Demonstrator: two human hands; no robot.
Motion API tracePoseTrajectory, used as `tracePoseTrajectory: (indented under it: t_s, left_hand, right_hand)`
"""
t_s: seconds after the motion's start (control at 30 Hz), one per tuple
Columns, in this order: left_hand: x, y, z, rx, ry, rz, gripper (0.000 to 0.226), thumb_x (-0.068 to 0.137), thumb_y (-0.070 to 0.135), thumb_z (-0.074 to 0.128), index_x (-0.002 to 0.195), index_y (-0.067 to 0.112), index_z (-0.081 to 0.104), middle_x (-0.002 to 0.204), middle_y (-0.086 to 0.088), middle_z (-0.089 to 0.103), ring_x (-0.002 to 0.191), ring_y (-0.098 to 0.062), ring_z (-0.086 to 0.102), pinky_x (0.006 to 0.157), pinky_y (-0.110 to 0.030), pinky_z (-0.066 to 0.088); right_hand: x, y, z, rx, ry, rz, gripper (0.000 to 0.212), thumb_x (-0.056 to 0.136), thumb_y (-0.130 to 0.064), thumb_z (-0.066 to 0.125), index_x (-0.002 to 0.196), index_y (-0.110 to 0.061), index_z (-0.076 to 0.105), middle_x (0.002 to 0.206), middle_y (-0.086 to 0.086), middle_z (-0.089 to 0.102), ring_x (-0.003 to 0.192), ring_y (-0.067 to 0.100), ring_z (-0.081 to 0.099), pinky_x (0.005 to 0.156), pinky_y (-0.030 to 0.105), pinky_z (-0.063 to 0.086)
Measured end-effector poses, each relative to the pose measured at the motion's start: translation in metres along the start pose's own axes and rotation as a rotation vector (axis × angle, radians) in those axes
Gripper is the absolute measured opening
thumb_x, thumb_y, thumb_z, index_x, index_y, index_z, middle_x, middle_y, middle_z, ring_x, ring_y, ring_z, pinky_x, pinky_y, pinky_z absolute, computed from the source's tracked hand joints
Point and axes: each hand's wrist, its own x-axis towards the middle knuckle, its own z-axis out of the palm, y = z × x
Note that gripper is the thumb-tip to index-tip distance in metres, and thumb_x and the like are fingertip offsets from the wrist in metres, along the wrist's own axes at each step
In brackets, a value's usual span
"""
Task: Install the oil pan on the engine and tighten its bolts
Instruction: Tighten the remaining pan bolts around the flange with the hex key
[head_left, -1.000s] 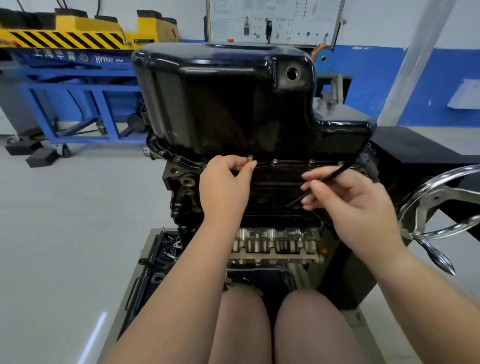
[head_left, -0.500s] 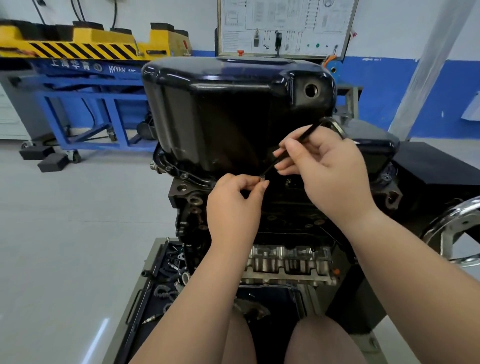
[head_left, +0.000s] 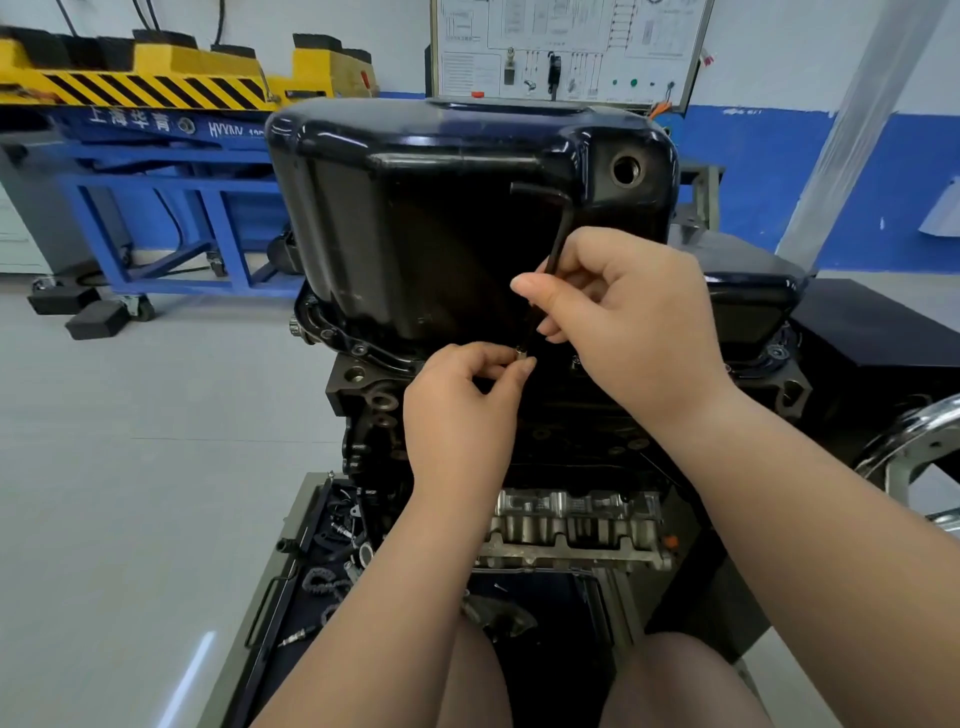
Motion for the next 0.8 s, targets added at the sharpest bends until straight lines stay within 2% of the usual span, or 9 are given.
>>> tracePoseTrajectory:
  t_s: [0.13,0.27,0.37,0.47,0.57,0.67,0.8]
  left_hand:
    - [0.001,0.003,-0.004,-0.017,-0.007,0.039,0.010,0.078,0.037,0.071,0.085,0.032,0.066,0.065,0.013,0.061,0.065,0.001,0.056,0.057,-0.014,0.042]
    - [0.003,0.008,-0.005,0.051,-0.024,0.133,0.012,0.081,0.040,0.067,0.086,0.029,0.067,0.062,0.012,0.057,0.059,-0.003,0.054,0.053,-0.020,0.043]
    - [0.004,0.009,-0.004,0.070,-0.036,0.140,0.010,0.084,0.034,0.065,0.087,0.025,0.070,0.065,0.012,0.060,0.061,-0.004,0.056,0.053,-0.025,0.045]
    - [0.004,0.009,-0.004,0.035,-0.043,0.108,0.009,0.084,0.032,0.066,0.085,0.025,0.071,0.064,0.010,0.062,0.061,-0.005,0.056,0.054,-0.026,0.046]
    - [0.006,0.010,-0.005,-0.031,-0.061,0.070,0.005,0.083,0.031,0.068,0.081,0.028,0.071,0.064,0.007,0.064,0.060,-0.006,0.059,0.057,-0.031,0.050]
    - [0.007,0.009,-0.009,-0.089,-0.098,0.062,0.007,0.082,0.030,0.069,0.080,0.037,0.069,0.064,0.008,0.067,0.062,-0.004,0.062,0.058,-0.028,0.050]
    - [0.009,0.011,-0.017,-0.176,-0.097,0.067,0.006,0.081,0.026,0.070,0.084,0.031,0.070,0.063,0.013,0.067,0.059,0.002,0.060,0.058,-0.016,0.044]
  right_hand:
    - [0.000,0.001,0.003,0.002,0.041,0.015,0.032,0.085,-0.028,0.067,0.073,0.000,0.058,0.062,0.008,0.062,0.059,0.012,0.064,0.058,0.036,0.053]
    - [-0.001,0.000,0.004,0.057,0.026,0.046,0.027,0.087,-0.024,0.065,0.078,0.000,0.058,0.067,0.011,0.063,0.059,0.014,0.065,0.058,0.036,0.054]
    - [-0.003,-0.002,0.001,0.126,-0.052,0.057,0.007,0.090,-0.015,0.061,0.093,-0.010,0.061,0.078,0.003,0.066,0.061,0.009,0.066,0.063,0.033,0.057]
    - [0.001,-0.004,-0.009,0.194,-0.202,0.098,0.017,0.092,-0.005,0.054,0.104,-0.015,0.061,0.089,0.002,0.069,0.066,0.011,0.066,0.065,0.026,0.058]
    - [0.004,-0.006,-0.013,0.207,-0.278,0.122,0.020,0.091,0.002,0.050,0.096,-0.012,0.064,0.085,0.000,0.069,0.067,0.014,0.067,0.064,0.023,0.057]
    - [0.004,-0.005,-0.009,0.184,-0.235,0.124,0.015,0.090,-0.003,0.055,0.092,-0.011,0.067,0.082,-0.002,0.070,0.065,0.014,0.068,0.064,0.024,0.058]
    - [0.005,-0.002,-0.006,0.173,-0.148,0.120,0.006,0.086,-0.010,0.064,0.087,-0.013,0.069,0.073,0.001,0.070,0.060,0.007,0.067,0.059,0.020,0.056]
